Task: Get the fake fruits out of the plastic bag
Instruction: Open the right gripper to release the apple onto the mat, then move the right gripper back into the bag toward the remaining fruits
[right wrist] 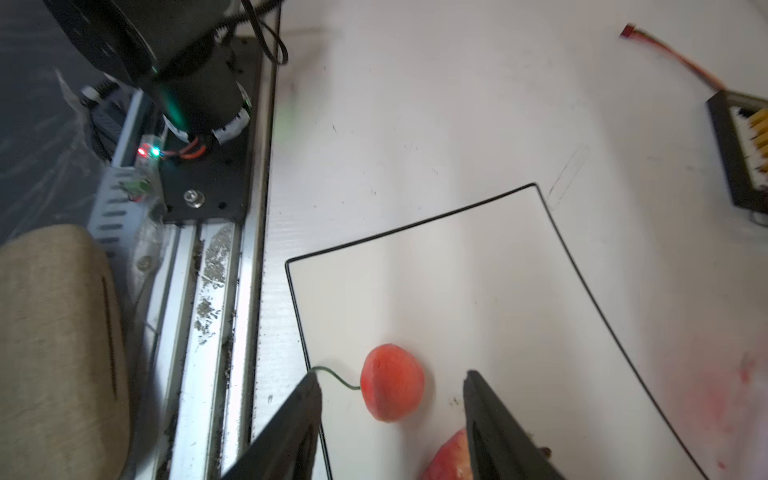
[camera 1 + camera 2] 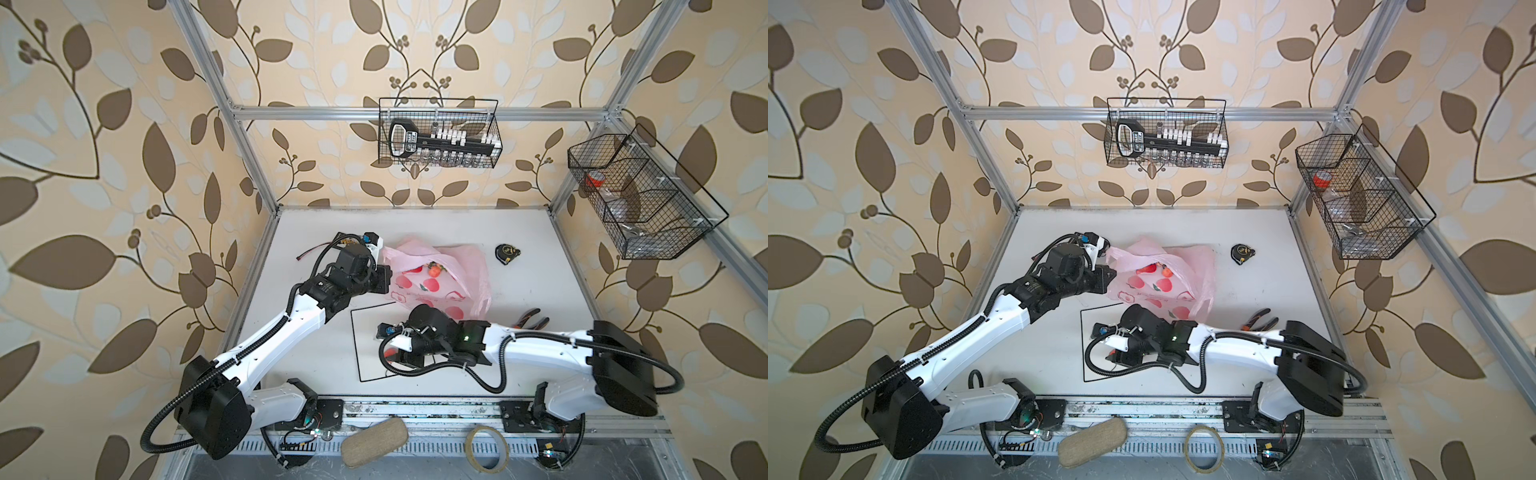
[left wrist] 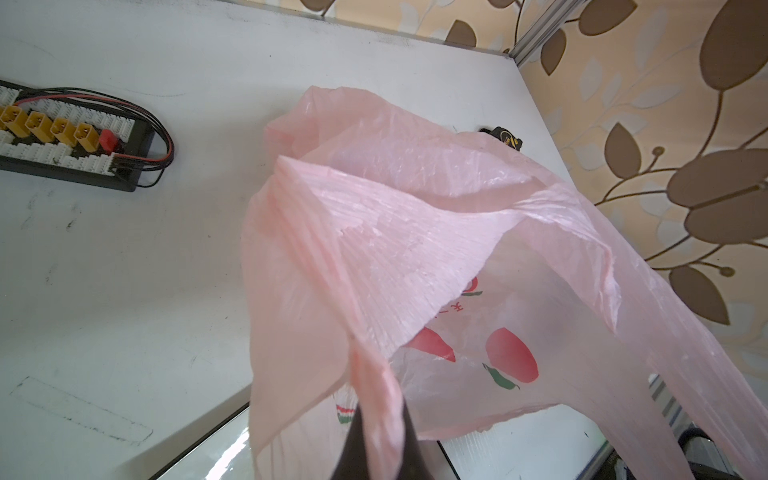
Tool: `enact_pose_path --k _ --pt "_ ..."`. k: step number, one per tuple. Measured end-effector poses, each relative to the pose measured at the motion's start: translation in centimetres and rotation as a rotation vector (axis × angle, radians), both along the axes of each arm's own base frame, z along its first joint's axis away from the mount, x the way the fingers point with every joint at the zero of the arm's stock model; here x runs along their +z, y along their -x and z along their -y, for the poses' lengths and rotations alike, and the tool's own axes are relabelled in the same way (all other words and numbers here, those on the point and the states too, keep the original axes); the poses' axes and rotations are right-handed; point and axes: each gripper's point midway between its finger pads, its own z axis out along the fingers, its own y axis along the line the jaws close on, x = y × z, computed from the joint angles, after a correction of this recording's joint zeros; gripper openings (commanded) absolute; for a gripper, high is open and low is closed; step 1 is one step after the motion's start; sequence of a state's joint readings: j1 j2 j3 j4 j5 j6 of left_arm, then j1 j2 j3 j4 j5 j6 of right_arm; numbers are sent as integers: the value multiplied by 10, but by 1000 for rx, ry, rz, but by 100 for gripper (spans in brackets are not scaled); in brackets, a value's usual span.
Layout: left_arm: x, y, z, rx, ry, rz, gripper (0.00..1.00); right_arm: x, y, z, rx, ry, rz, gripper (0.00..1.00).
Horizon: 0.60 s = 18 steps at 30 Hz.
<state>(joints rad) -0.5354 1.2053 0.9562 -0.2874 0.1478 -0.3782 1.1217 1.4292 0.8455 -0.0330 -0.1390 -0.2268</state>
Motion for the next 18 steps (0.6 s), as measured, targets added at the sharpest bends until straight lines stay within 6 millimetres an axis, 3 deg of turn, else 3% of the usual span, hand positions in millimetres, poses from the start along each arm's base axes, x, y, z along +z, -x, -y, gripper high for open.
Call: enact_pose_path --k 4,9,14,18 --pt "0 0 0 0 0 0 0 42 4 14 -37 -111 17 50" --pt "0 0 0 0 0 0 0 71 -3 35 -160 -196 33 44" --pt "0 0 0 -2 1 -1 0 97 -30 59 -384 -276 64 41" --pt "0 0 1 -4 3 -2 0 103 -68 85 -633 -308 29 41"
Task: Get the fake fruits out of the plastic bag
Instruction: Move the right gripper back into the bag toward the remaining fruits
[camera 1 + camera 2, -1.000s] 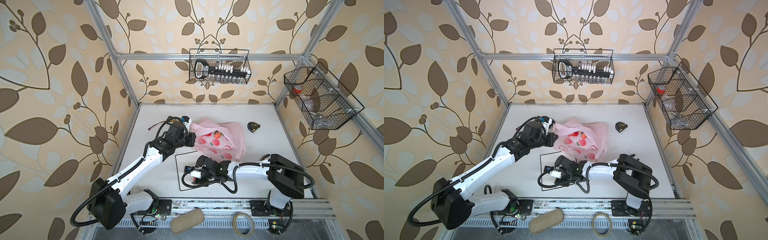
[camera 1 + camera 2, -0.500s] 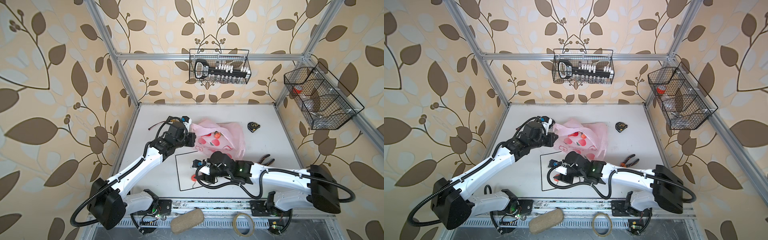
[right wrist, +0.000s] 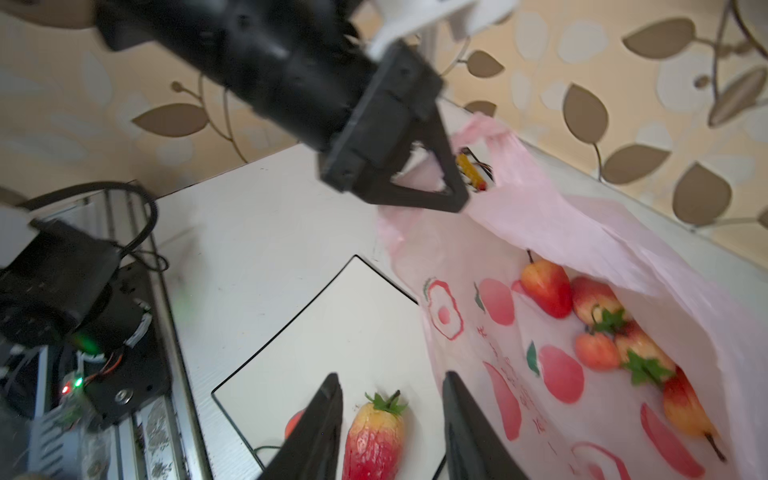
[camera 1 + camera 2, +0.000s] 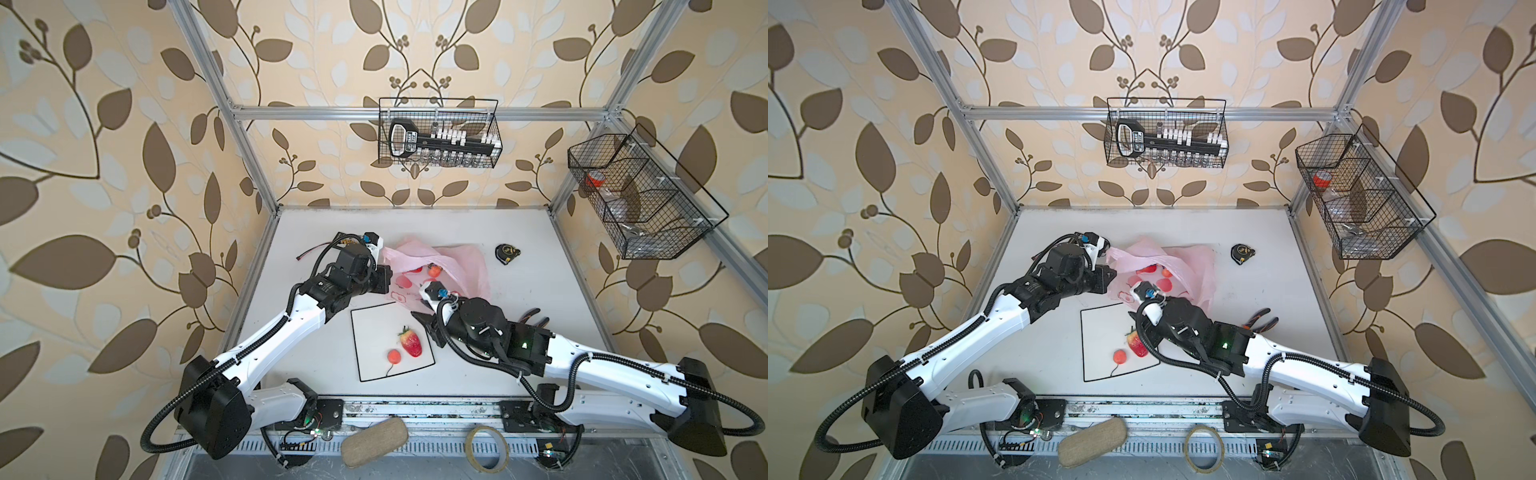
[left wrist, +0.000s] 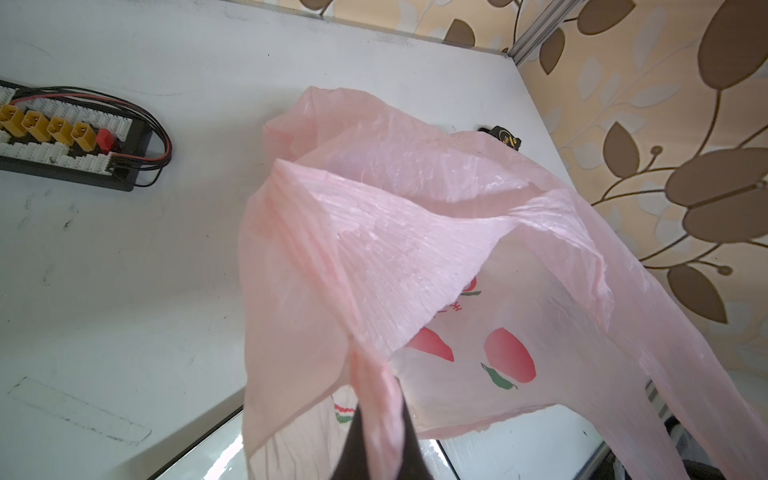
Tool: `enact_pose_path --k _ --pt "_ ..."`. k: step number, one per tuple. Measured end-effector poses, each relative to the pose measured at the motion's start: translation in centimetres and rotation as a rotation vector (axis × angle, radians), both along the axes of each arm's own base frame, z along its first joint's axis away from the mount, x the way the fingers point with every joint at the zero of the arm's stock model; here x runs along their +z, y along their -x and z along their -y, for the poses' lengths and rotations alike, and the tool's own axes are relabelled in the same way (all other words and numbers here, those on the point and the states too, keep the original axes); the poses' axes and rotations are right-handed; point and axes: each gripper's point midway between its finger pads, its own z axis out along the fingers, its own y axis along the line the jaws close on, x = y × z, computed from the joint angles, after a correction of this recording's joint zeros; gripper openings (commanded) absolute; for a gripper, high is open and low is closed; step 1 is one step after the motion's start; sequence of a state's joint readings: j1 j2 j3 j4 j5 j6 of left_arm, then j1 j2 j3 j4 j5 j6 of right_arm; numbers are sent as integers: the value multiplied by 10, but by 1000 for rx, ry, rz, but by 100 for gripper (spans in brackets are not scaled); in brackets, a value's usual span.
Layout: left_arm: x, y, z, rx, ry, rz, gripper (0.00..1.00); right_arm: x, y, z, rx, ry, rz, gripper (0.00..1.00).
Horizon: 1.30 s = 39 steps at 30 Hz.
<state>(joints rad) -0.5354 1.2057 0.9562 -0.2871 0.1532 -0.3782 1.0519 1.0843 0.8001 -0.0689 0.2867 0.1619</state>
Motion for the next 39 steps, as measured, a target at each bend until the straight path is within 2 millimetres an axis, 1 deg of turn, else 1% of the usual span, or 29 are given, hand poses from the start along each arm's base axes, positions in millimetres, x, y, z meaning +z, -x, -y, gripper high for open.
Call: enact_pose_path --k 1,3,6,9,16,19,22,26,30,34,39 --pt "0 0 0 0 0 -1 0 1 -13 8 -69 -15 -25 40" --pt "0 0 0 -1 1 -1 0 1 -32 20 -171 -40 -62 41" --pt "0 0 0 -2 1 -1 0 -6 -50 27 -265 -56 -113 39" --pt "0 0 0 -2 2 -1 0 -21 -62 25 -316 -39 -165 37" --pt "0 0 0 -3 2 -2 0 -71 -88 13 -386 68 -264 35" --pt "0 0 0 -3 2 -2 0 -90 -102 8 -414 101 -295 35" --pt "0 1 1 -4 2 -2 0 -105 -115 9 -462 105 -330 36" --pt "0 3 3 -18 11 -8 0 -121 -136 18 -571 55 -392 40" --pt "2 5 8 -44 30 -14 0 -134 -159 34 -699 -32 -458 43" --pt "10 8 16 -78 82 -10 0 -141 -176 47 -798 -111 -503 48" --pt "19 11 26 -114 143 -9 0 -147 -198 59 -881 -170 -527 51"
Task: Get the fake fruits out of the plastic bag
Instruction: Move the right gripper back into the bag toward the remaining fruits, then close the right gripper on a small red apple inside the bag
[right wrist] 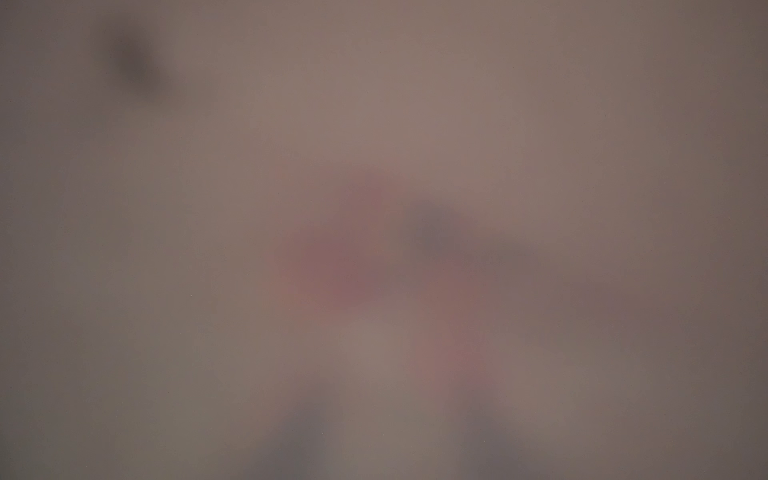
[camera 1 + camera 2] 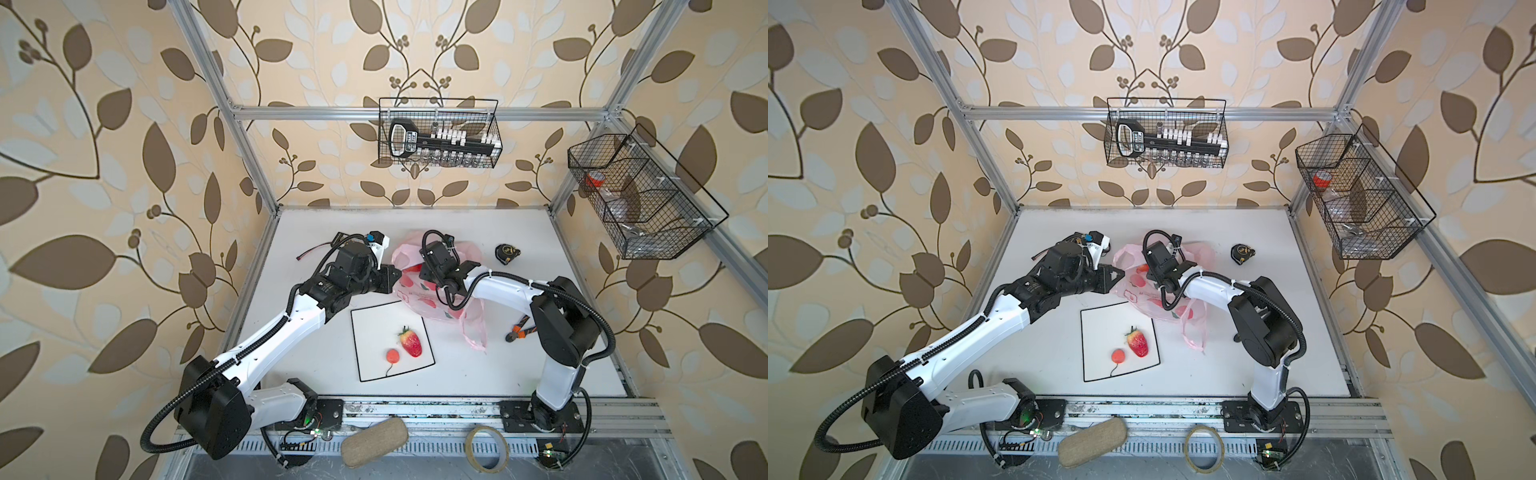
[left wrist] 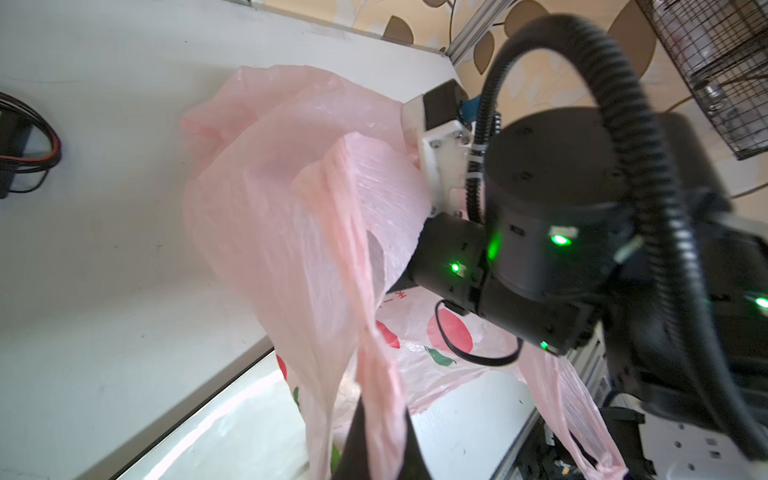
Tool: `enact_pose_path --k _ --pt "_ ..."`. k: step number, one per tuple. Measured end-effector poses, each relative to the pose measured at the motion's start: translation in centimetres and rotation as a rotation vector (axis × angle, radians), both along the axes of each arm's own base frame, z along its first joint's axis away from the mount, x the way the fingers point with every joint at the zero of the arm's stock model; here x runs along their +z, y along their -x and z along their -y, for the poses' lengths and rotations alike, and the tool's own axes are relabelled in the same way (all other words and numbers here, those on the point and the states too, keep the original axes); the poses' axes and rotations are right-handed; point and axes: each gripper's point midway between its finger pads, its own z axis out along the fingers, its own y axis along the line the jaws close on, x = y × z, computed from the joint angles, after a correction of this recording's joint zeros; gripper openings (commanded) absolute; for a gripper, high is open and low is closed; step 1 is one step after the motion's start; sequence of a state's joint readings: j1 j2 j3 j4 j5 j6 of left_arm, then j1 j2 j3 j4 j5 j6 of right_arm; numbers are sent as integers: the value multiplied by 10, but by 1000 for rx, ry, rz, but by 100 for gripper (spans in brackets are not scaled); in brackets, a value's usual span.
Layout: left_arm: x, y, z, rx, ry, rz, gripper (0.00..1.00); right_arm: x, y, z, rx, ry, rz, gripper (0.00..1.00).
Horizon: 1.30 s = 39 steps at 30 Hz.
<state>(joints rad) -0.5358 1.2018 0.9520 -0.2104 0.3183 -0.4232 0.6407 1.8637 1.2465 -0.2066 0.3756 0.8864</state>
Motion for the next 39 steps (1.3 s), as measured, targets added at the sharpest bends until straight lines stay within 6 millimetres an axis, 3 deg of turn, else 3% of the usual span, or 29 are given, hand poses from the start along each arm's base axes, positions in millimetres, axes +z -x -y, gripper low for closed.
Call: enact_pose_path --k 7,21,29,33,39 --pt "5 5 5 -33 32 3 0 -21 -21 18 -66 2 -36 55" --pt "3 6 4 -35 25 -3 0 -62 -41 17 -11 59 -103 56" --pt "1 6 4 -35 23 -6 0 -63 -62 11 2 92 -67 55" --pt "-4 8 3 -34 15 -19 0 -63 -71 8 9 101 -55 50" --pt "-12 11 1 -34 4 -35 0 -64 -79 9 21 112 -42 33"
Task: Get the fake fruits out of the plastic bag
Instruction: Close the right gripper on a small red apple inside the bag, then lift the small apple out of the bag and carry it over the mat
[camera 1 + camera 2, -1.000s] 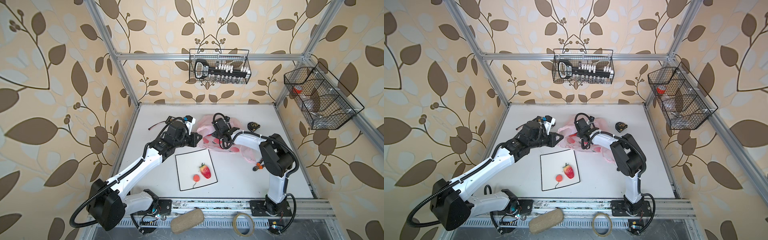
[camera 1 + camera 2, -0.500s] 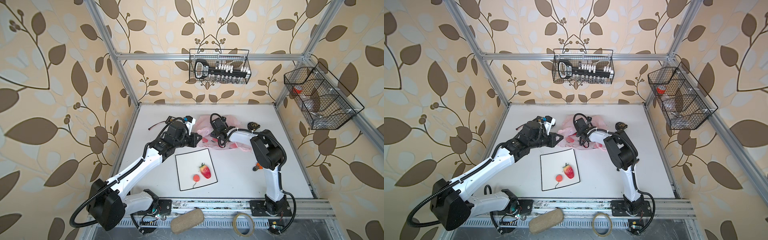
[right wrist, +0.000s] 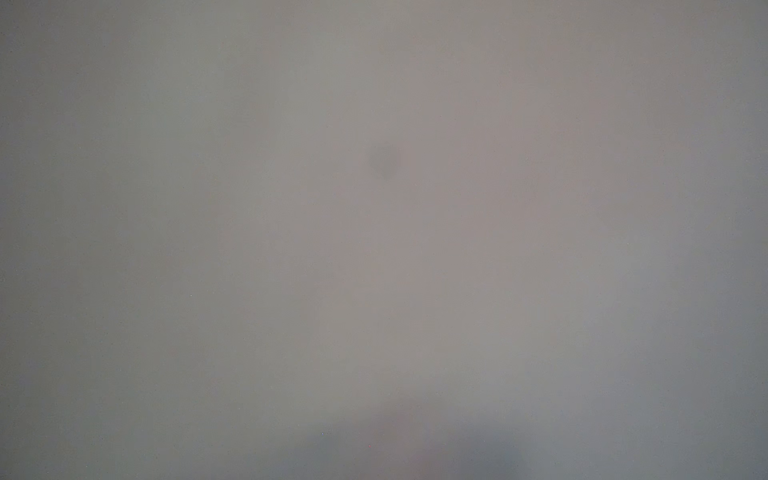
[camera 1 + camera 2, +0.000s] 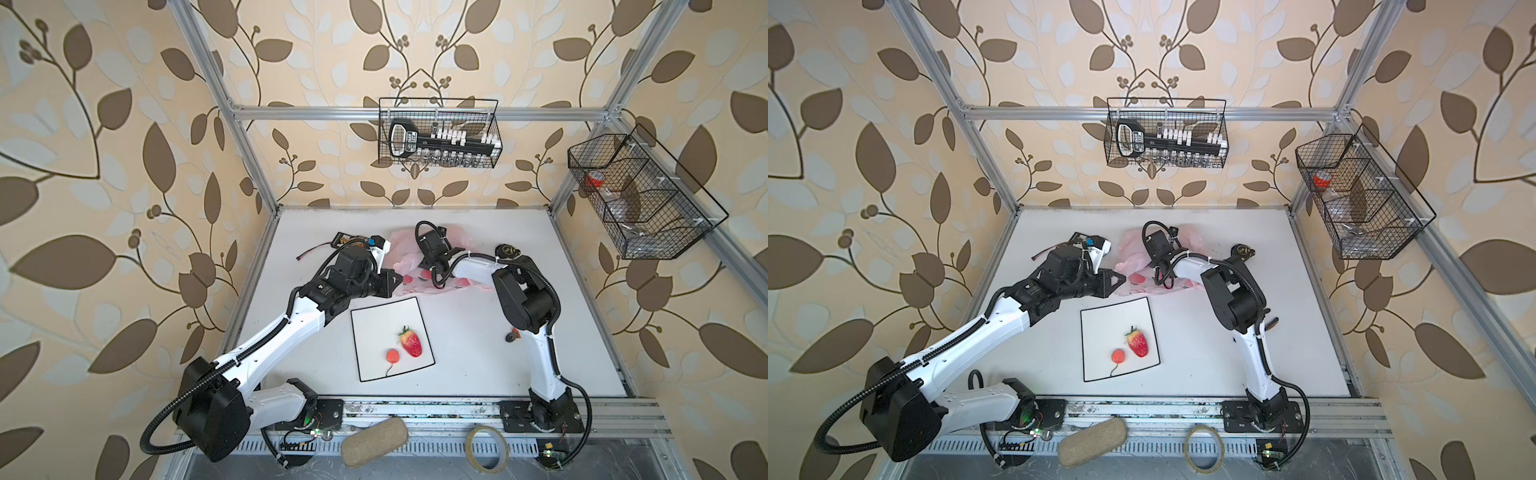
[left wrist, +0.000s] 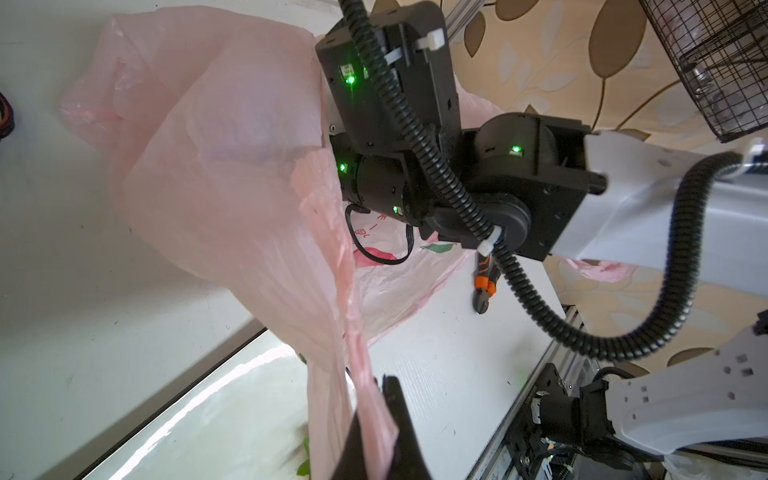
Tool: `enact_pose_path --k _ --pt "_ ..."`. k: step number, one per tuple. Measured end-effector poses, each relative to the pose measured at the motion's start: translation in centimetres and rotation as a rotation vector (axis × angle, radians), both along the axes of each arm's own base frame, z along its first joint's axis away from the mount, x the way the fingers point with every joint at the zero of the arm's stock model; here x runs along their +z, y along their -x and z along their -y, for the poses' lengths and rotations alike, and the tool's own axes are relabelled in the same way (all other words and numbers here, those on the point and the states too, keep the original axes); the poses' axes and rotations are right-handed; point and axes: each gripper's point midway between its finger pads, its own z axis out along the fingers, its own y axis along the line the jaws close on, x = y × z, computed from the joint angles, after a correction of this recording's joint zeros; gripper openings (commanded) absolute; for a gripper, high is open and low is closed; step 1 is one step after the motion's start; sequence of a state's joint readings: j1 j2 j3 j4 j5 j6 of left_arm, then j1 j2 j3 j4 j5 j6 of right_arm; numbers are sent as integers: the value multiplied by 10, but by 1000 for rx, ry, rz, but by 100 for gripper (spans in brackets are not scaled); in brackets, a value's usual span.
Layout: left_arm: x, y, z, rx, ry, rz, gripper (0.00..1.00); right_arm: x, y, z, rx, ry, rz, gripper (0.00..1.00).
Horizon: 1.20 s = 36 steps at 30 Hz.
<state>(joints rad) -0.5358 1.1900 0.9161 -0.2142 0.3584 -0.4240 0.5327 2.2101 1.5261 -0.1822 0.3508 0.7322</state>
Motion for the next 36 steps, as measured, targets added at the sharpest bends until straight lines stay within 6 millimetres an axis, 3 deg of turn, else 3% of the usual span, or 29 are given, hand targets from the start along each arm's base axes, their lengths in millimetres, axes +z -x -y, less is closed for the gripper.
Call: enact_pose_path --k 4,11,17,23,36 --pt "0 1 -1 0 -1 2 0 1 -2 -1 19 2 2 24" --pt "0 1 -1 0 0 4 0 3 4 -2 55 -17 -4 22" --pt "2 0 0 1 4 10 0 24 19 1 87 -60 1 22" --pt "-4 -5 1 9 -5 5 0 54 47 0 160 -129 11 22" --pt "-9 -15 -2 46 -30 6 0 98 110 1 361 -180 10 23"
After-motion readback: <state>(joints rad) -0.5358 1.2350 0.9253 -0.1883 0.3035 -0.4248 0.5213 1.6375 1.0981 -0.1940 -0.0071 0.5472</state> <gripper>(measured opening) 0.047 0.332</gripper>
